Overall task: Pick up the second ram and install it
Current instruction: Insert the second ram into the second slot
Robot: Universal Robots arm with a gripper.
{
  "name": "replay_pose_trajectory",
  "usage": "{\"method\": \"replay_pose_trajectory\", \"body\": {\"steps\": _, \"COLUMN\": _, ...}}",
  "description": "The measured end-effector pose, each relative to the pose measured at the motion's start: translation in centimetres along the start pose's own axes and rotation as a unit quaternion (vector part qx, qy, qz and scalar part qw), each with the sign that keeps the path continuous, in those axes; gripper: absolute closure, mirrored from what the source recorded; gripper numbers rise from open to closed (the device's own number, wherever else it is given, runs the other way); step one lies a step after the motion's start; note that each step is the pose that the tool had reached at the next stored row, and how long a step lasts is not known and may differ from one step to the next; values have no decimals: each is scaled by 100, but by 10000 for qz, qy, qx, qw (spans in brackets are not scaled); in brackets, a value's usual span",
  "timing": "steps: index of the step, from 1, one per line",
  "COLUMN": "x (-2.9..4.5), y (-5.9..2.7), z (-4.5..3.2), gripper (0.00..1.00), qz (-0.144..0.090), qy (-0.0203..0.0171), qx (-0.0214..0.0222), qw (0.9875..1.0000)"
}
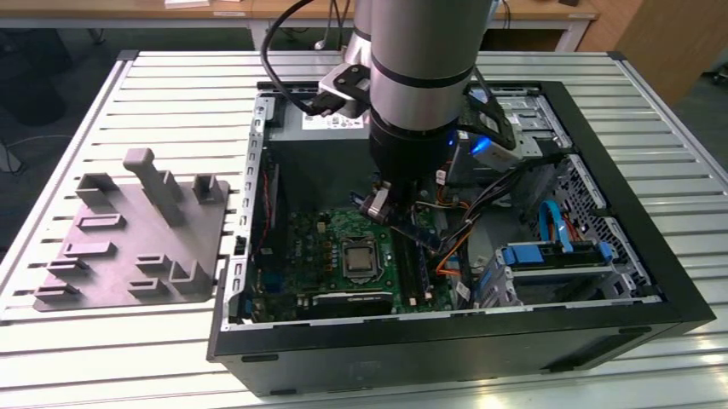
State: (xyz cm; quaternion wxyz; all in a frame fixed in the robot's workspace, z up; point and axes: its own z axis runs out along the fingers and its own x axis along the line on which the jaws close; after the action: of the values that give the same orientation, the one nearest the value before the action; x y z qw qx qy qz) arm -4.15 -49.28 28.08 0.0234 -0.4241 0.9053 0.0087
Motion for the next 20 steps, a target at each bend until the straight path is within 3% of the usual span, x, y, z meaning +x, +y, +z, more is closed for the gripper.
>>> {"method": "replay_pose_trajectory", "body": {"steps": 8, "x": 0, "y": 0, "z": 1, "gripper": 86, "qz": 290, "qy": 6, "qx": 18, "qw": 9996}}
{"method": "replay_pose_trajectory", "body": {"steps": 20, "x": 4, "y": -1, "z": 1, "gripper": 86, "qz": 447, "qy": 5, "qx": 25, "qw": 9990}}
